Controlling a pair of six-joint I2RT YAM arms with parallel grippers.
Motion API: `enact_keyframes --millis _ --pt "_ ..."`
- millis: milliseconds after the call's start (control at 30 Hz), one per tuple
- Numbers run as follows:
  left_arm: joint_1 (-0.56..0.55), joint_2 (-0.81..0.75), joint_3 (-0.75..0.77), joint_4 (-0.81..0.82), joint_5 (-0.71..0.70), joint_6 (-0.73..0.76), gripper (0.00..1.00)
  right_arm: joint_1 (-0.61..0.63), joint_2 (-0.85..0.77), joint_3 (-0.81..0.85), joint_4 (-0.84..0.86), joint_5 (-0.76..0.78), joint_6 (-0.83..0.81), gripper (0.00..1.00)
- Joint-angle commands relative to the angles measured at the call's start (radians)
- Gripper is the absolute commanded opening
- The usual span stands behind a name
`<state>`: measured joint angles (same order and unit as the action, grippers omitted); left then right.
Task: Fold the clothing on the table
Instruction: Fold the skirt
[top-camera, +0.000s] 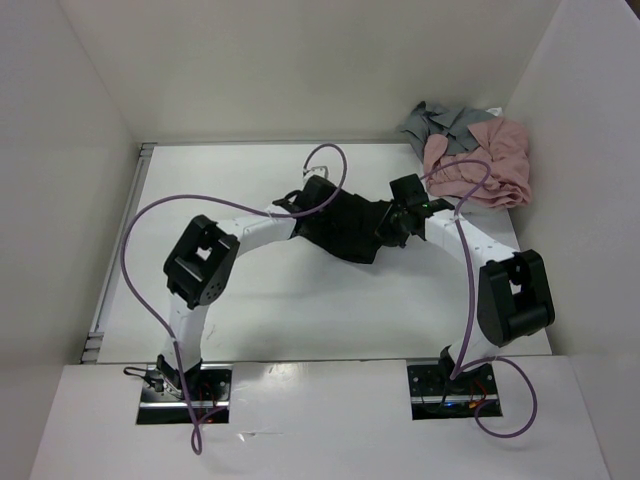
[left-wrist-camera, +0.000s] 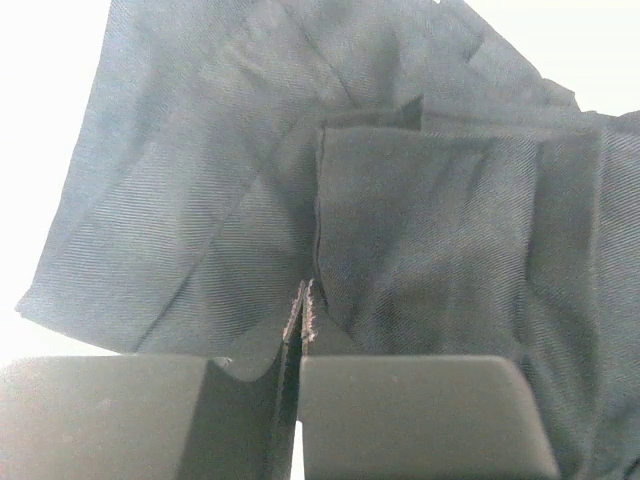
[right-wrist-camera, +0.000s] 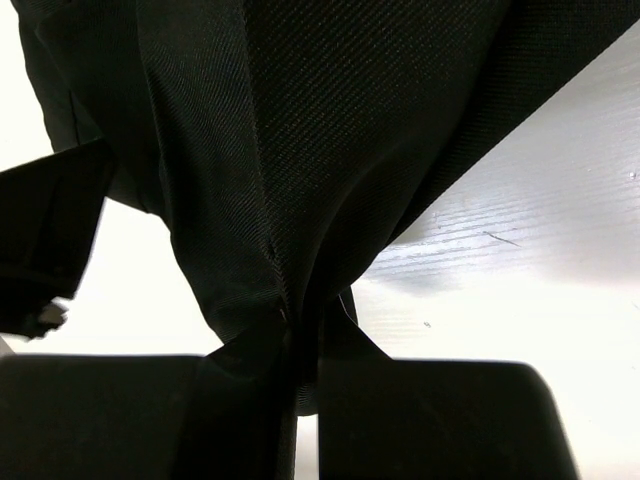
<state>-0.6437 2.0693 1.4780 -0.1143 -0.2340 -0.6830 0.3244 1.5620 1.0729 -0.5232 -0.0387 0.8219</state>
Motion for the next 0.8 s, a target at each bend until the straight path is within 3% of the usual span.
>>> enact_keyframes --millis 0,300,533,767 --pt "0.004 -0.095 0.044 -0.021 -0.058 0.023 0.00 0.008 -0.028 -0.004 0.009 0.000 -0.010 0.00" --pt "0.004 -0.100 -0.004 0.087 0.146 -0.012 0.00 0.008 -0.028 -0.004 0.009 0.000 -0.010 0.00" --pt "0.004 0.021 -0.048 0.160 0.217 -0.050 0.00 0.008 -0.060 -0.004 0.009 0.000 -0.010 0.00" --pt "-0.014 0.064 -0.076 0.183 0.229 -0.069 0.00 0.008 -0.069 0.099 -0.034 -0.018 -0.038 0.00"
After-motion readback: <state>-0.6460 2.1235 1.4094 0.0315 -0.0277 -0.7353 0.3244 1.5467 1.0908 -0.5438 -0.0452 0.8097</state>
